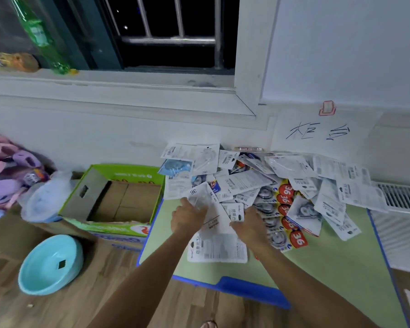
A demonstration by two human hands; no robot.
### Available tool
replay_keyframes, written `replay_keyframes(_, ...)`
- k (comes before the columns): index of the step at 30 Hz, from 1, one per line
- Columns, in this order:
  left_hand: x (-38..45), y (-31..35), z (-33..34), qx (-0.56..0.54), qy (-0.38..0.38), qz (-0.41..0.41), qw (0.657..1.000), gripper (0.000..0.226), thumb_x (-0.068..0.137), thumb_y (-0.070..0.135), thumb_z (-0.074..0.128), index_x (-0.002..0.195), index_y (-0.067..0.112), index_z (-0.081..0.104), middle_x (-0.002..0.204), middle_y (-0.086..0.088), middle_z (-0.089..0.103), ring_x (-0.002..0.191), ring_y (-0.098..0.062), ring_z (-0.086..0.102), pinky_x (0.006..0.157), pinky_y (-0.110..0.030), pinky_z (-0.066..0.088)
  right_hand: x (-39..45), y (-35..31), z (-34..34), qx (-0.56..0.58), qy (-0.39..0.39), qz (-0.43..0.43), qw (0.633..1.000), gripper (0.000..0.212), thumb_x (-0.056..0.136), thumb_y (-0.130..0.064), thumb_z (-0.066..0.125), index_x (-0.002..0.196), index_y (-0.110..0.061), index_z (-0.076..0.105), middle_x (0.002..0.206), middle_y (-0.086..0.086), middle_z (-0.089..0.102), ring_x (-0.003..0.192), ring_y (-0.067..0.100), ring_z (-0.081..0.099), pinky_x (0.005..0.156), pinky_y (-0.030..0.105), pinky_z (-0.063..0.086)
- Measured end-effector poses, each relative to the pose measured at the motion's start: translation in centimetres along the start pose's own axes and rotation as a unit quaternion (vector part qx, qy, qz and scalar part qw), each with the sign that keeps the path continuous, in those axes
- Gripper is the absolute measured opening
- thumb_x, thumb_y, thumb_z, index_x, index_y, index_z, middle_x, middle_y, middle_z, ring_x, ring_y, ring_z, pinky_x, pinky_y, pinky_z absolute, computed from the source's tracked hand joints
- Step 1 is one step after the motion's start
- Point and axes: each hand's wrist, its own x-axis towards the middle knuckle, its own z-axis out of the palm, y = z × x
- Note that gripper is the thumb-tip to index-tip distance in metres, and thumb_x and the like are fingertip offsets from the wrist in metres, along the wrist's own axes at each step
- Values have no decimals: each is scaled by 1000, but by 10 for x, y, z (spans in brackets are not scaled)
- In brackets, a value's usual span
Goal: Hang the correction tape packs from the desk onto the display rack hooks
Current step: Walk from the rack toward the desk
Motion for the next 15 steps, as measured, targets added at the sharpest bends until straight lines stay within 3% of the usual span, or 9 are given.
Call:
replay_keyframes(5,15,-2,2,-21,-10,11,1000,66,89,53,52,132,6,33,124,-20,57,116,-36,53,96,-40,41,6,-6,2,25,13,28,999,43,76,-19,72,109,-5,48,107,12,60,89,24,59,70,29,47)
replay_keyframes(10,22,-2,-2,-33,13,30,999,70,84,51,62,133,11,32,121,-18,56,113,-34,54,96,-39,42,4,-8,5,53,25,29,998,34,75,-17,71,105,-7,59,105,10,61,95,26,59,81,36,51)
replay_keyframes(15,19,-2,-8,-139,24,62,988,80,76,44,76,138,20,31,122,-16,51,111,-34,54,89,-36,43,-6,-8,3,112,36,15,993,18,76,-9,66,94,-12,68,91,6,70,84,22,65,71,33,52)
